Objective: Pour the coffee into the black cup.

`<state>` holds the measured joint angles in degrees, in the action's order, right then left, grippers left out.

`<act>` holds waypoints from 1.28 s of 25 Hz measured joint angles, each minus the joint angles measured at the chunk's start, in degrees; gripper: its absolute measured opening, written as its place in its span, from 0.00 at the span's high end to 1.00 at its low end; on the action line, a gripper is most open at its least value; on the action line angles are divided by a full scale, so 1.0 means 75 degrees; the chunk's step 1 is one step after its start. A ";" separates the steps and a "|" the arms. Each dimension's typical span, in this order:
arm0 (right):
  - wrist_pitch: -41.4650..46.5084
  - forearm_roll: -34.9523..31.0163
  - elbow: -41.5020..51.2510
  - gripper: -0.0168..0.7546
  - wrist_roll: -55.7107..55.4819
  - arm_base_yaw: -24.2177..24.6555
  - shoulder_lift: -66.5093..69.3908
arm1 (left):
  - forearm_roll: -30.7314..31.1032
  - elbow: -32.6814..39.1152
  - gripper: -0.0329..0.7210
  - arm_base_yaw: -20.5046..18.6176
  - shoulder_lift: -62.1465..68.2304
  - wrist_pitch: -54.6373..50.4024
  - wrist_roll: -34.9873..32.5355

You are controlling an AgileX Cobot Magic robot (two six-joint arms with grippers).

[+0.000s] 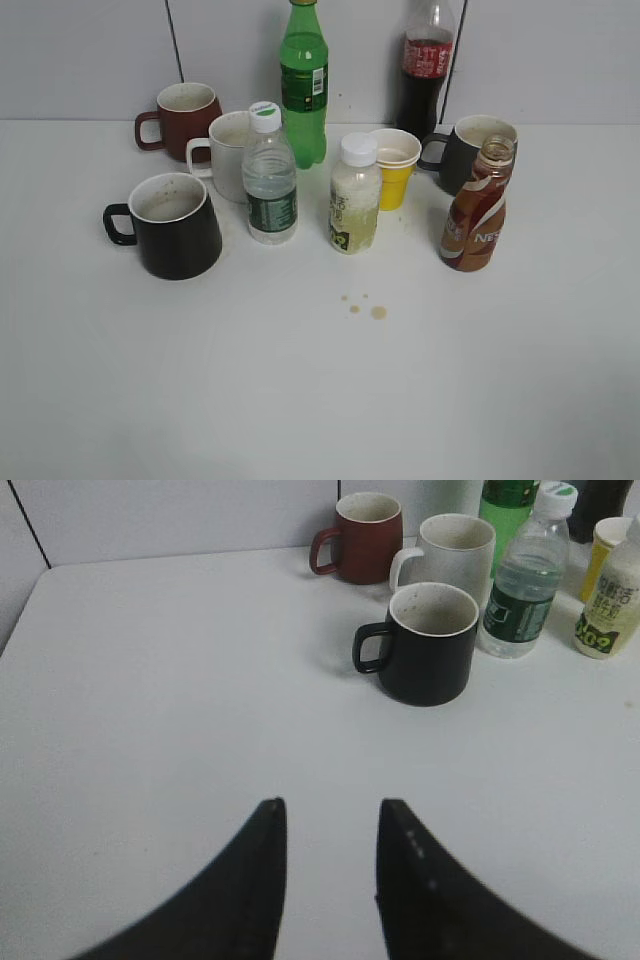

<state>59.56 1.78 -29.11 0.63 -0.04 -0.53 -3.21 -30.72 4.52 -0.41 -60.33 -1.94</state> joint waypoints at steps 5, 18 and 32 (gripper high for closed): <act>0.0000 0.0000 0.0006 0.23 0.0000 0.0000 0.0000 | 0.0000 0.0000 0.64 0.0000 0.0000 0.0000 0.0000; 0.0000 0.0000 0.0006 0.24 0.0000 0.0000 0.0000 | 0.0000 0.0000 0.64 0.0000 0.0000 0.0000 0.0000; 0.0000 0.0000 0.0006 0.24 0.0000 0.0000 0.0000 | 0.0000 0.0000 0.64 0.0000 0.0000 0.0000 0.0000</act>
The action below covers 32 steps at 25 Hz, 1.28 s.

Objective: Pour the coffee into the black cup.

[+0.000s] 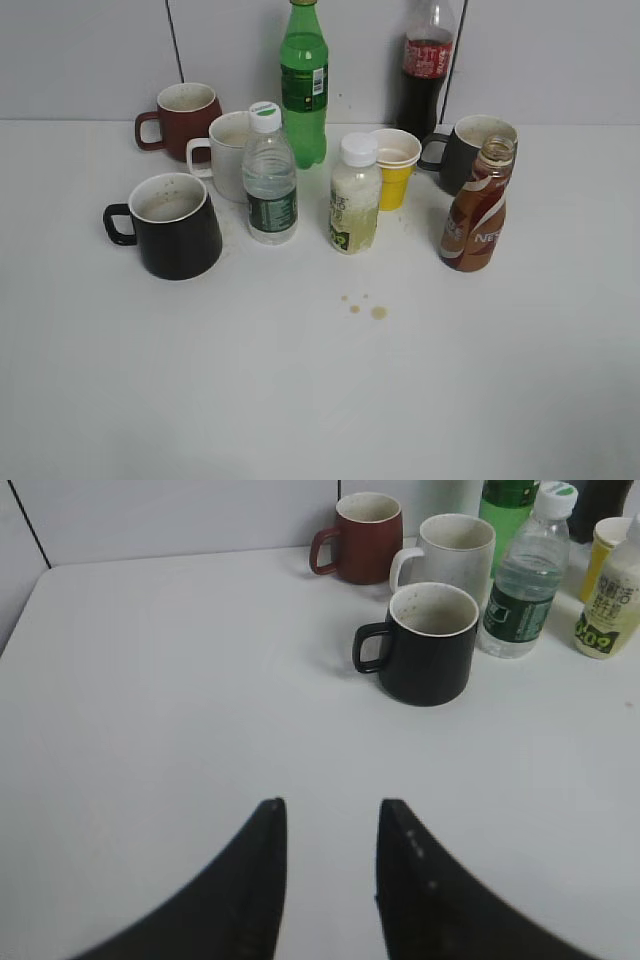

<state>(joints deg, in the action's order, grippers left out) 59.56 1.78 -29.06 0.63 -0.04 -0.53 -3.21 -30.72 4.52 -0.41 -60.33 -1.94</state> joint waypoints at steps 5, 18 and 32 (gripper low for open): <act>0.0000 0.0000 0.0000 0.24 0.0000 0.0000 0.0000 | 0.0000 0.0000 0.64 0.0000 0.0000 0.0000 0.0000; -0.0668 -0.1231 -0.0175 0.24 0.1170 0.0000 0.0598 | 0.0045 -0.0113 0.64 0.0448 0.0386 0.0417 0.0000; -0.4871 -0.2045 -0.0077 0.24 0.2161 -0.0888 0.3502 | 0.0357 -0.0014 0.64 0.0661 0.3490 0.5645 0.0000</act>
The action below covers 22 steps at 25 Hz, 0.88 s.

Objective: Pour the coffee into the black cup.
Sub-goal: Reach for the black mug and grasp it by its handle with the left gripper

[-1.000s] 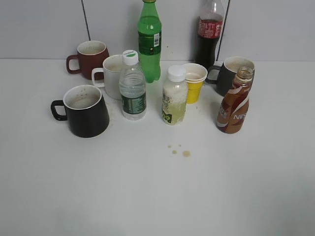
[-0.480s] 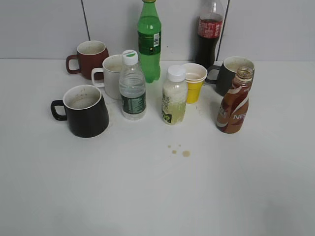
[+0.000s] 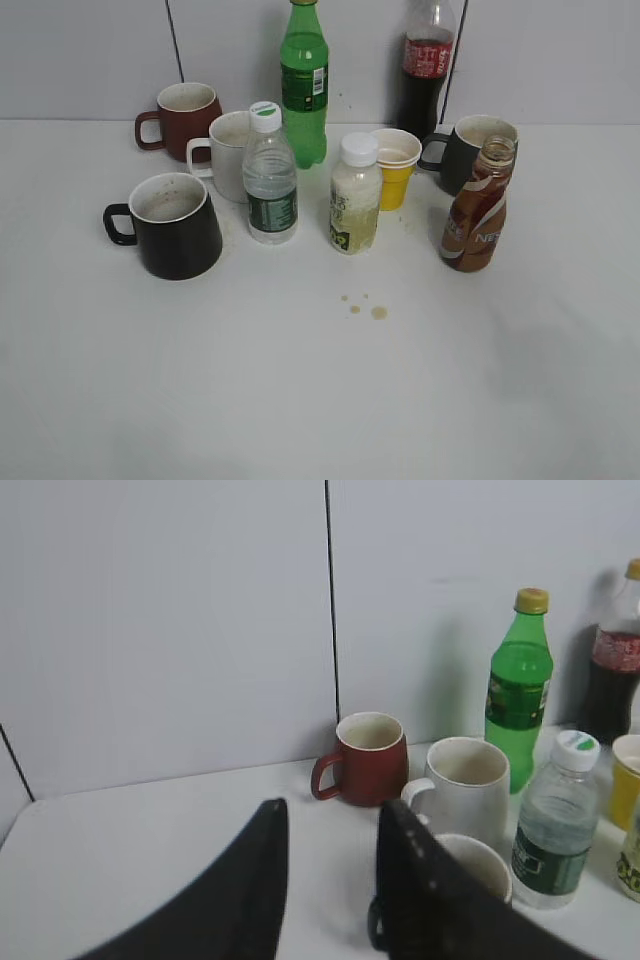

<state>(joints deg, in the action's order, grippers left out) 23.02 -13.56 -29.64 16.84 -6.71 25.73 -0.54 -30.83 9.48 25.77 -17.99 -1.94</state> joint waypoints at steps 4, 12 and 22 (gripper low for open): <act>-0.0913 0.0001 0.0132 0.24 0.0014 -0.0431 0.1137 | 0.0000 0.0009 0.64 0.0000 0.1532 0.1371 0.0000; -0.3367 -0.0075 0.0167 0.24 -0.0012 -0.0616 0.3738 | -0.0394 0.0009 0.64 0.0000 0.5159 0.3228 0.0000; -0.5760 0.0026 0.0634 0.24 -0.0811 -0.0616 0.5906 | -0.0476 0.0009 0.64 0.0008 0.8014 0.5427 0.0000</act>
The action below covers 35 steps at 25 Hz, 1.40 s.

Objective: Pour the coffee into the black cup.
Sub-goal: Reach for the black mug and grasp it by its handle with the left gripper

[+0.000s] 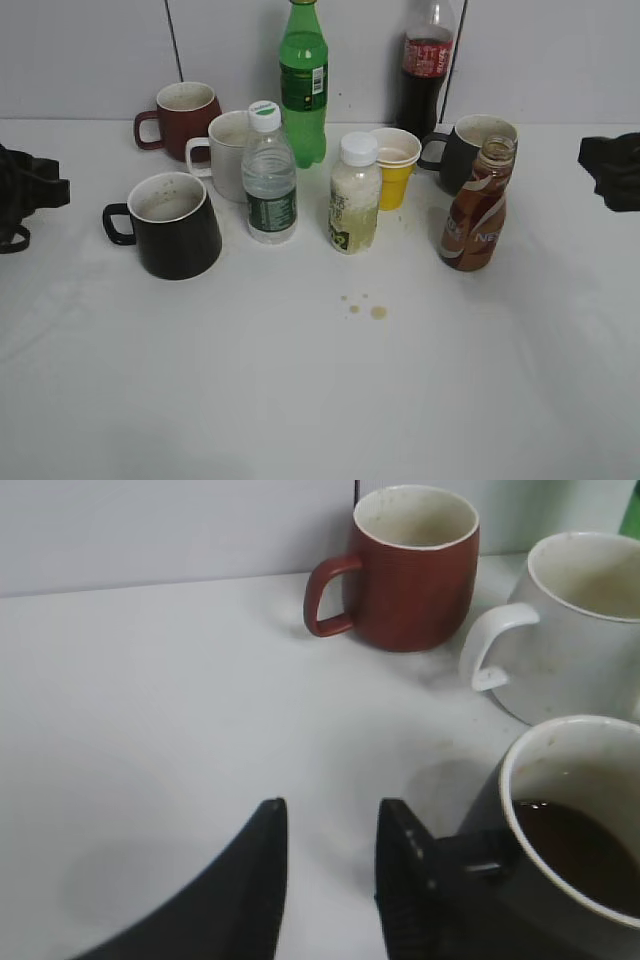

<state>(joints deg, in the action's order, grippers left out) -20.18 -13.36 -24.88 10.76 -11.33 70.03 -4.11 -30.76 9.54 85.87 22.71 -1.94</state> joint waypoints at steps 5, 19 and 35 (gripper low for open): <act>-0.2126 0.1454 0.1004 0.24 -0.1216 0.0000 0.0752 | 0.0000 0.0574 0.64 0.0000 0.0842 0.1834 0.0000; -0.5779 0.2590 0.1956 0.24 -0.0726 0.0000 0.2988 | 0.0791 0.1714 0.64 0.0000 0.2889 0.6152 0.0000; -0.6531 0.2528 0.1956 0.24 -0.0596 0.0000 0.3877 | 0.1135 0.0924 0.46 0.0000 0.4139 0.6203 0.0000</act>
<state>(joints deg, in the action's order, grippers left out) -69.16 5.60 -10.21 6.29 -11.33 99.11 4.40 -23.83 9.54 116.91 69.23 -1.94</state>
